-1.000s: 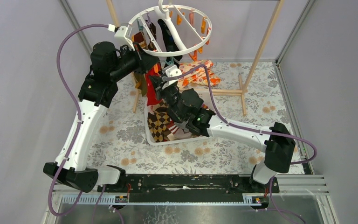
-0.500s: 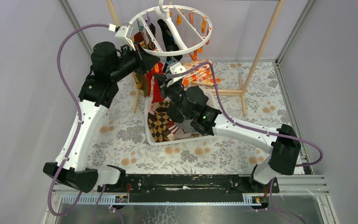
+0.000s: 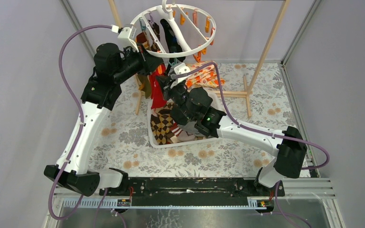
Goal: Clip the socks to the hanger
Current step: Clamp the sock onto the hanger.
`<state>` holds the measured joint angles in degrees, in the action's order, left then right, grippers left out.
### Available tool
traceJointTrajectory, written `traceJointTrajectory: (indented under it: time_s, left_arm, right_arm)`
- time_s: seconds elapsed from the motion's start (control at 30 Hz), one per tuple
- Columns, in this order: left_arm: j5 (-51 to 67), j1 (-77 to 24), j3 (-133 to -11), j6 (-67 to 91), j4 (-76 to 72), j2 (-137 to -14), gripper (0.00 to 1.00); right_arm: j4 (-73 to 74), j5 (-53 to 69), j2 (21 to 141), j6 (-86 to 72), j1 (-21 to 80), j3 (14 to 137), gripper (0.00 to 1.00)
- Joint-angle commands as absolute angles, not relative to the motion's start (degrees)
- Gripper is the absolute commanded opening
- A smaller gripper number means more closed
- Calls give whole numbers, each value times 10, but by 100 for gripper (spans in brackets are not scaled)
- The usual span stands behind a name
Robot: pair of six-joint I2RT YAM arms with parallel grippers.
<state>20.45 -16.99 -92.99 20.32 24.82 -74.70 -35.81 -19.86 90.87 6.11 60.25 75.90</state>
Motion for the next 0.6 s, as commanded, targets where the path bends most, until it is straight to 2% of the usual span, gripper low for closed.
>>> traceJointTrajectory:
  time_s: [0.0, 0.57]
  left_arm:
    - [191, -177, -920, 186, 240, -743, 1]
    - [184, -178, -919, 176, 240, -737, 1]
  right_arm:
    - [-405, -193, 901, 16, 600, 792, 0]
    - [-438, -300, 926, -17, 604, 817, 0]
